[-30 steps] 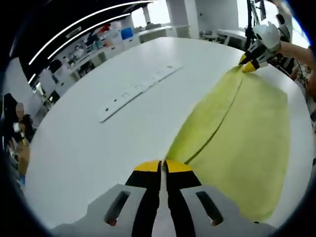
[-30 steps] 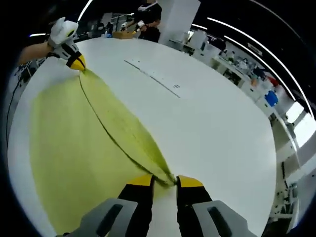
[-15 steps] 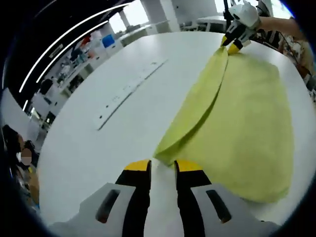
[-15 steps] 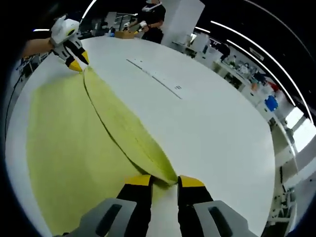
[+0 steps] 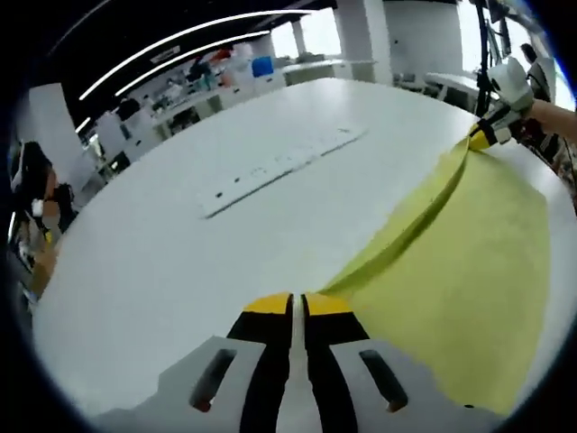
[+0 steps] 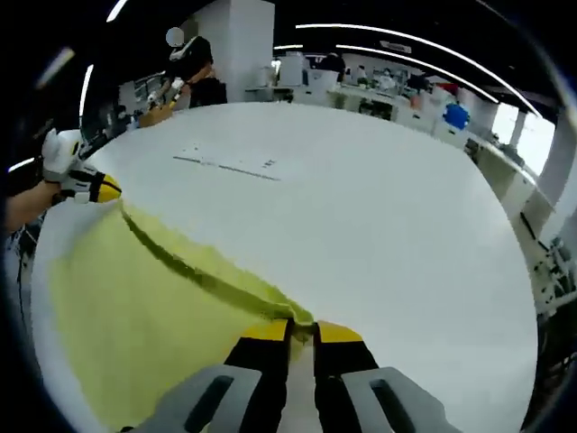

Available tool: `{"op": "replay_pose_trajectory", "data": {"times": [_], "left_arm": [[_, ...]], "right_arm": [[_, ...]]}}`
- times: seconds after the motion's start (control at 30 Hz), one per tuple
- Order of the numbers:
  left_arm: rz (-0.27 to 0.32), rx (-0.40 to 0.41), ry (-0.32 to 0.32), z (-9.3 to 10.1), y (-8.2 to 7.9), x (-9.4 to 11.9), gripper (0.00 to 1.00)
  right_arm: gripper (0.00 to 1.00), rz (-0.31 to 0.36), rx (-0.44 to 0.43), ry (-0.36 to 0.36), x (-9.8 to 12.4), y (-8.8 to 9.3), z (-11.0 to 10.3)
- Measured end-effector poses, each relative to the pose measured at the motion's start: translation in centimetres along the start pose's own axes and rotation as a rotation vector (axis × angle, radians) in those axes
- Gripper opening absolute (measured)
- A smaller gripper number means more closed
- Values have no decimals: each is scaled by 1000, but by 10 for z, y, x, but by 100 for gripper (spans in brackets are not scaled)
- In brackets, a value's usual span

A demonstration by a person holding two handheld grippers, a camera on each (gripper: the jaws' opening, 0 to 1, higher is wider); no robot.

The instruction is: Fold the garment on the visible template until the final outline fits inside the template.

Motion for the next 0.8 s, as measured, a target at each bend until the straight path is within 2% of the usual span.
{"op": "replay_pose_trajectory", "data": {"times": [0.1,0.17,0.27,0.33,0.43,0.6,0.8], "left_arm": [[8,7,-13,0,0,4,2],[8,16,-17,0,0,7,5],[8,10,-19,2,-1,12,12],[15,5,-15,5,-2,16,20],[39,57,16,10,-2,22,34],[75,105,55,20,0,39,44],[124,125,99,33,2,58,57]], "right_arm": [[3,2,-2,49,1,0,4],[6,17,-32,69,3,-4,6],[6,31,-26,68,7,-9,6],[13,53,-32,40,11,-13,3],[26,64,-39,7,18,-17,-2],[40,51,-65,-57,33,-16,-13],[53,43,-32,-109,55,-11,-24]]}}
Point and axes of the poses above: the point that each gripper's makers call its tool centre point, and the gripper's own axes: x roughly backward along the fingers, z roughly to its right, y roughly out of its underside, the point moved 4 cm from there along x, roughly backward along the fingers, and after that the axes turned 11 degrees about y, right-handed, at the moved point
